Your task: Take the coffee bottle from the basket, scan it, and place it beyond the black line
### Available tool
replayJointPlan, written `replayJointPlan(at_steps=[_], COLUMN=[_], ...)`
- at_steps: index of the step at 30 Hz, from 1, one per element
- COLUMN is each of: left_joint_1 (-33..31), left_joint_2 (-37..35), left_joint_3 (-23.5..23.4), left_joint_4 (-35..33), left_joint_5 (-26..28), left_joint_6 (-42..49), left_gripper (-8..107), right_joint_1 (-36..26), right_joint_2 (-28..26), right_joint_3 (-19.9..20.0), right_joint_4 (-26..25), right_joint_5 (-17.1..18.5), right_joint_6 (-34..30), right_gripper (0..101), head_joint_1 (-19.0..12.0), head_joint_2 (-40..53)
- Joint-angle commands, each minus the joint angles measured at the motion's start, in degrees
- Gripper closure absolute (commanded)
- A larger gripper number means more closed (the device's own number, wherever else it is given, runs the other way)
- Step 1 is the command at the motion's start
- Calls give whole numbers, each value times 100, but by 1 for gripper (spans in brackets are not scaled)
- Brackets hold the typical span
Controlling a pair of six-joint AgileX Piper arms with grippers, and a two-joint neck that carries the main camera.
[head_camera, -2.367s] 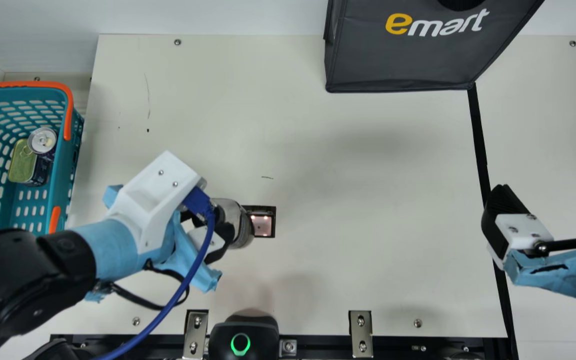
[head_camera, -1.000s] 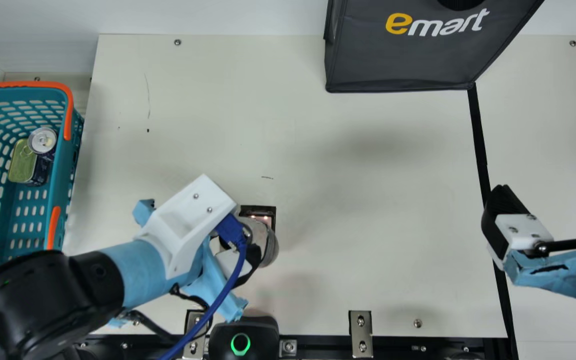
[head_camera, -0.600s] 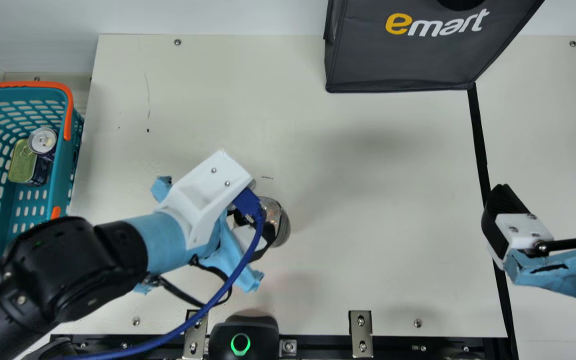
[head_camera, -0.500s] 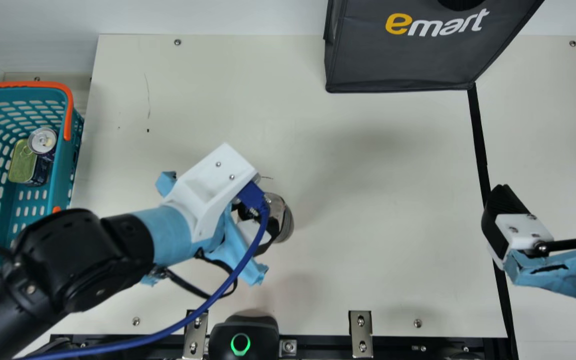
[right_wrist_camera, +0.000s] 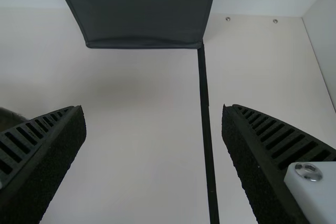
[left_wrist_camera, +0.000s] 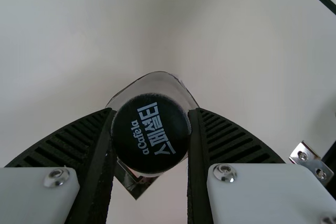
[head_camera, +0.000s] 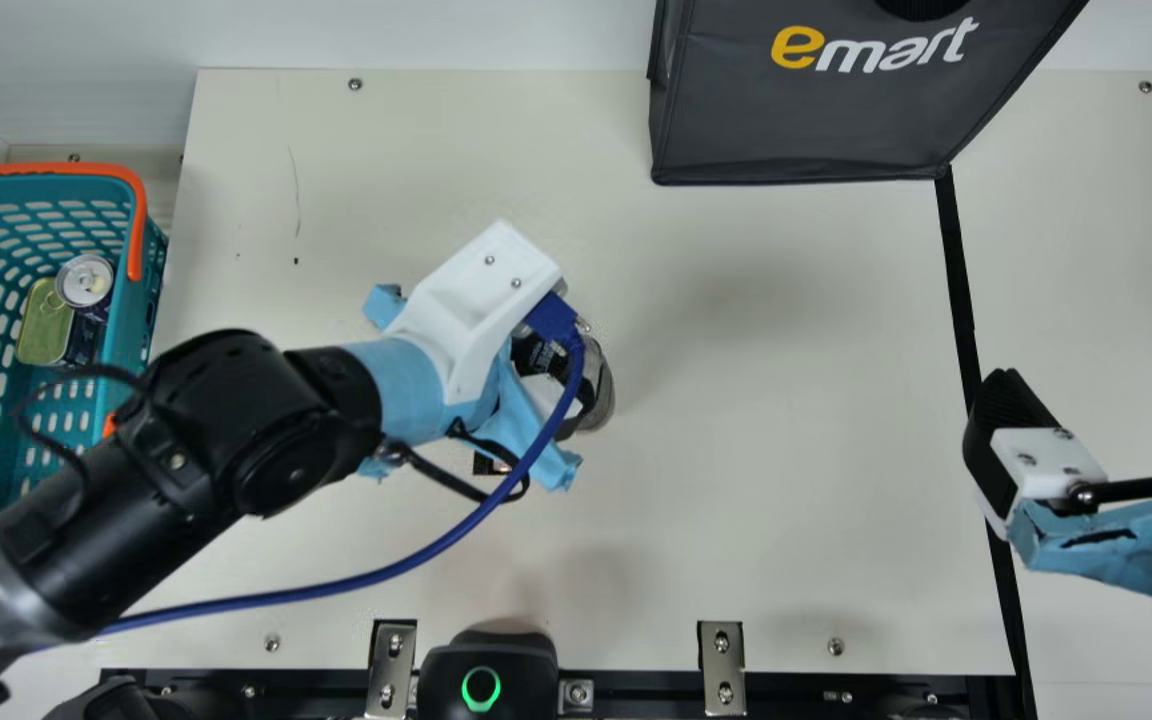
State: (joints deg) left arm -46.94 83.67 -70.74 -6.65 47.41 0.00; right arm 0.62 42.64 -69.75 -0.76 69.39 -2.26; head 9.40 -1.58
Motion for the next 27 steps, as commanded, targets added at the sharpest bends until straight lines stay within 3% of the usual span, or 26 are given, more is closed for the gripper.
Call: replayJointPlan(at_steps=[1,27], left_joint_1=[28,94], left_joint_2=[96,1003], left_joint_3=[-40,-530], left_joint_4=[-10,-119], left_joint_5=[-41,-396], left_joint_6=[40,934], left_gripper=[89,89], right_joint_1=[0,0], right_joint_2=[0,0], right_joint_3=[0,0], right_joint_4=[0,0], right_joint_5=[0,0], right_joint_6=[0,0], right_gripper=[10,10], head_joint_1=[-148,-148], head_joint_2=[0,0])
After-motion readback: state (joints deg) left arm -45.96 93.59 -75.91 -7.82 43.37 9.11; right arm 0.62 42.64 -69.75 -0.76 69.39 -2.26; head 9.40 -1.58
